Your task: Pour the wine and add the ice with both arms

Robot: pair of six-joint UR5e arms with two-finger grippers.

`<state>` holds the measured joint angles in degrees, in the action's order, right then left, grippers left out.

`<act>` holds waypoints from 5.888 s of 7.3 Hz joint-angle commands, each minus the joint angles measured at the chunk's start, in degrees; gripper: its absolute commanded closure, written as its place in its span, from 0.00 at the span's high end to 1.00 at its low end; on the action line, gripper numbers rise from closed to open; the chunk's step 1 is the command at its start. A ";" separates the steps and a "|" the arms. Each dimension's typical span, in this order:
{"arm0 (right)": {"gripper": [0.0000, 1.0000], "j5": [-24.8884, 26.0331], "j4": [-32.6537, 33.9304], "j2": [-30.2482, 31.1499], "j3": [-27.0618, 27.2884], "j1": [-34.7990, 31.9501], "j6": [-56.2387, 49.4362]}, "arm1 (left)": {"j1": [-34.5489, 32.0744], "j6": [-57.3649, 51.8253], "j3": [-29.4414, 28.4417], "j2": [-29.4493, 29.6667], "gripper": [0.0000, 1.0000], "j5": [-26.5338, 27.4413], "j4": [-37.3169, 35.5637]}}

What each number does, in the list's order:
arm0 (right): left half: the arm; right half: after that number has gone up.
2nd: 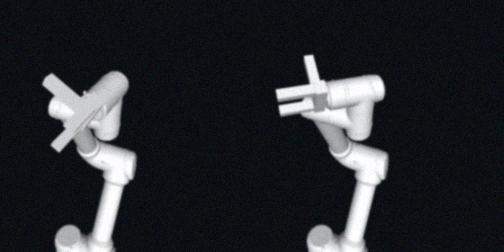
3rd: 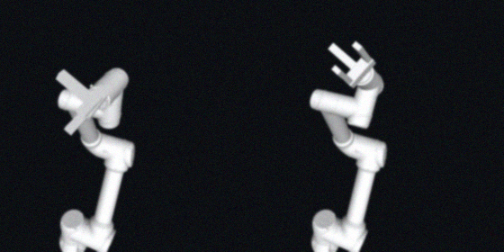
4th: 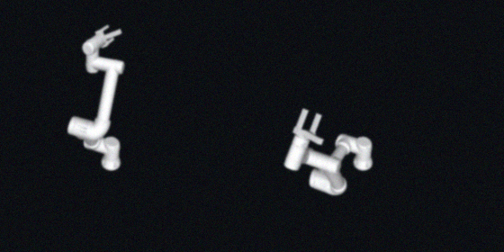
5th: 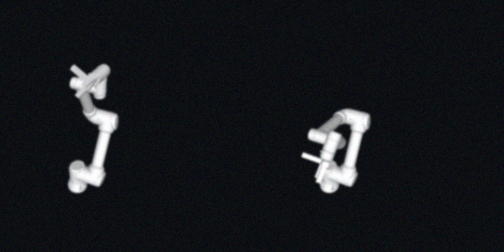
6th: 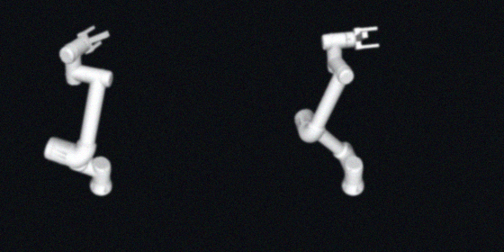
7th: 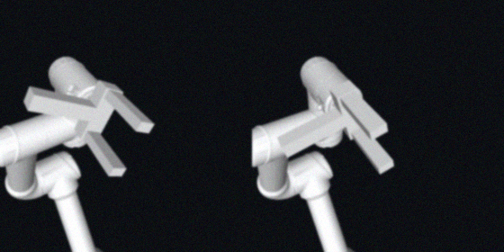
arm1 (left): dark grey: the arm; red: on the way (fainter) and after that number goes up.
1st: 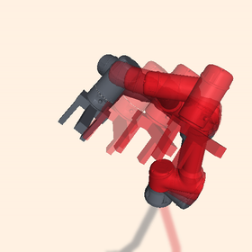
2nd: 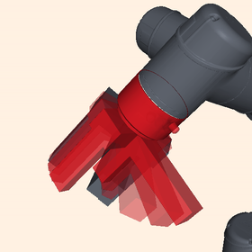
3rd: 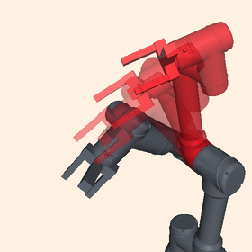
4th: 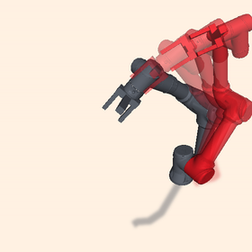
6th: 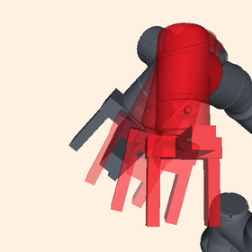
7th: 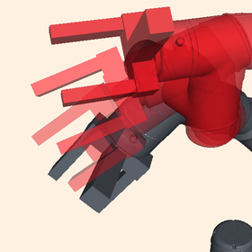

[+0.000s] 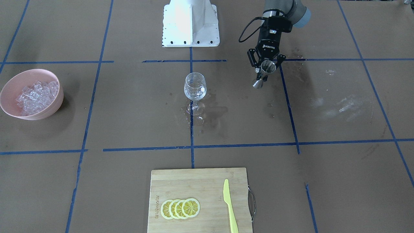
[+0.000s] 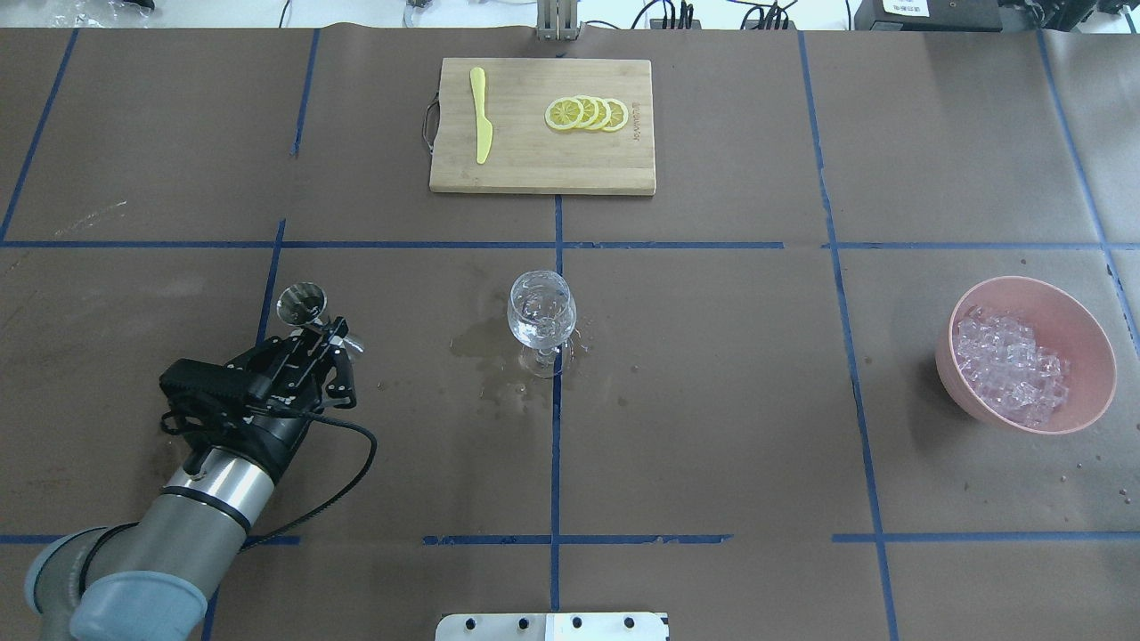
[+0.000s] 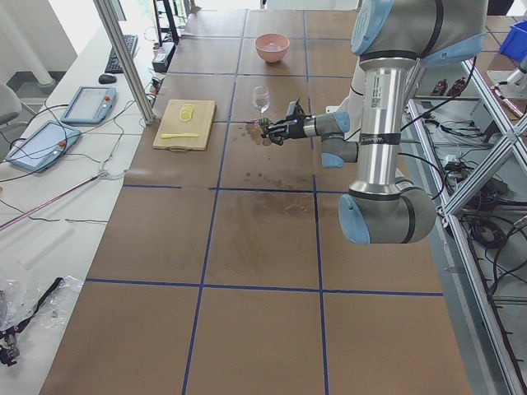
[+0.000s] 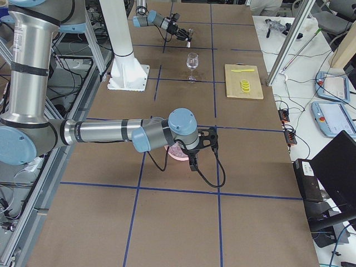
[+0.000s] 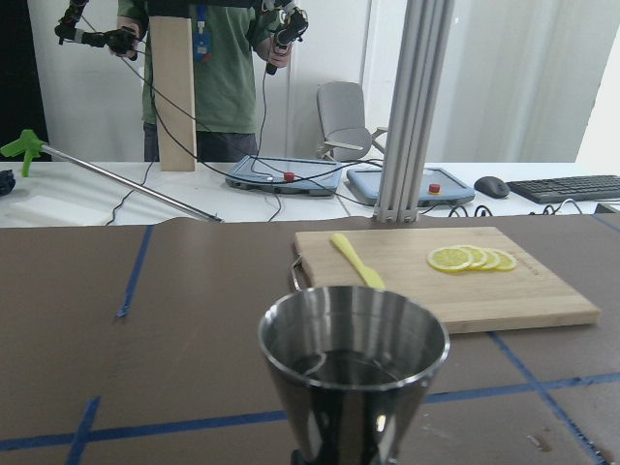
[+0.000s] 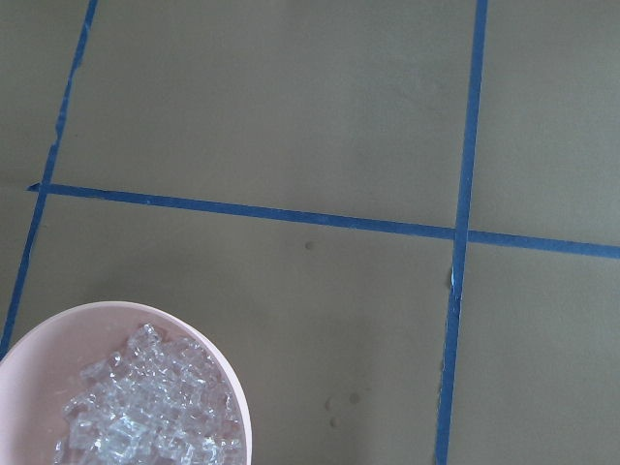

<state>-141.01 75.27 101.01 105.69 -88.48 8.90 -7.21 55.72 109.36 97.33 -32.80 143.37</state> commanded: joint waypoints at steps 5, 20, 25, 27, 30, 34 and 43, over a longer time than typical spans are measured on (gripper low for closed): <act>1.00 -0.76 0.05 0.95 -0.22 -0.02 4.55 | -2.99 -30.41 -3.71 13.67 0.00 -4.72 -0.28; 1.00 -0.58 0.05 3.23 -0.23 -0.02 4.63 | -9.23 -71.76 -2.31 18.51 0.00 -17.82 -9.68; 1.00 -0.58 0.05 3.32 -0.31 -0.02 4.63 | -9.49 -83.73 -2.31 18.43 0.00 -17.82 -9.68; 1.00 -0.67 0.05 3.58 0.12 -0.02 4.63 | -9.49 -87.25 -2.57 18.34 0.00 -17.56 -9.68; 1.00 -0.76 0.05 3.58 0.48 -0.11 4.72 | -10.19 -94.62 -2.75 18.25 0.00 -17.30 -10.38; 1.00 -0.76 0.05 3.58 0.48 -0.11 4.55 | -10.37 -101.33 -2.92 18.43 0.00 -16.95 -10.39; 1.00 -0.58 -0.12 3.32 1.00 -0.02 5.94 | -12.21 -68.81 -2.48 14.67 0.00 -17.12 2.58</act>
<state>-141.69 75.21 104.39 106.61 -88.54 13.83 -19.01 -23.02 106.80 114.65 -49.91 141.07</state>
